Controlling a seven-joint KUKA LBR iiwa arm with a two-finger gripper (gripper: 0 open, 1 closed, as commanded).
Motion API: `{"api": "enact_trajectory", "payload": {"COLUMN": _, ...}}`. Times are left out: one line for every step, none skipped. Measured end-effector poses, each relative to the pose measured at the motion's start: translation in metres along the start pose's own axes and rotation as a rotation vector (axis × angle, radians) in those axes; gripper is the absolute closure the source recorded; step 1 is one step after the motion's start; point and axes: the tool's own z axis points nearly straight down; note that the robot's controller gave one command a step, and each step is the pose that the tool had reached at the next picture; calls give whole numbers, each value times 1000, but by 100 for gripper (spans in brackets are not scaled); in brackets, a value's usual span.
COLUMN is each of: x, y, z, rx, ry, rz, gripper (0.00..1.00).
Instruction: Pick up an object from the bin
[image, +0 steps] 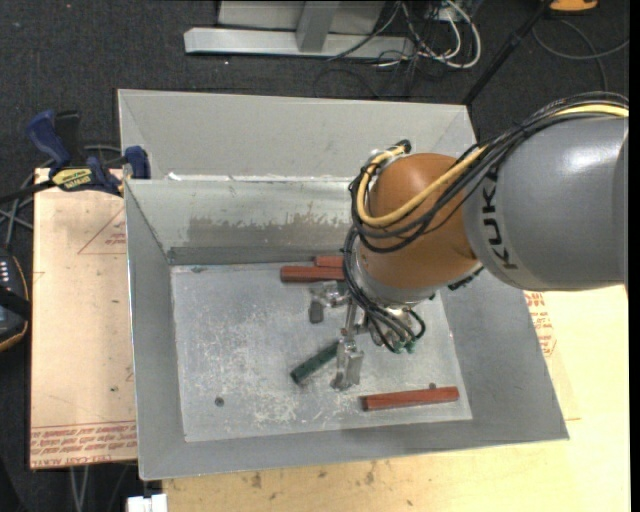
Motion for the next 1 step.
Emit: {"api": "enact_trajectory", "payload": {"x": -8, "y": -7, "z": 76, "rx": 0, "ry": -3, "rz": -130, "gripper": 0}}
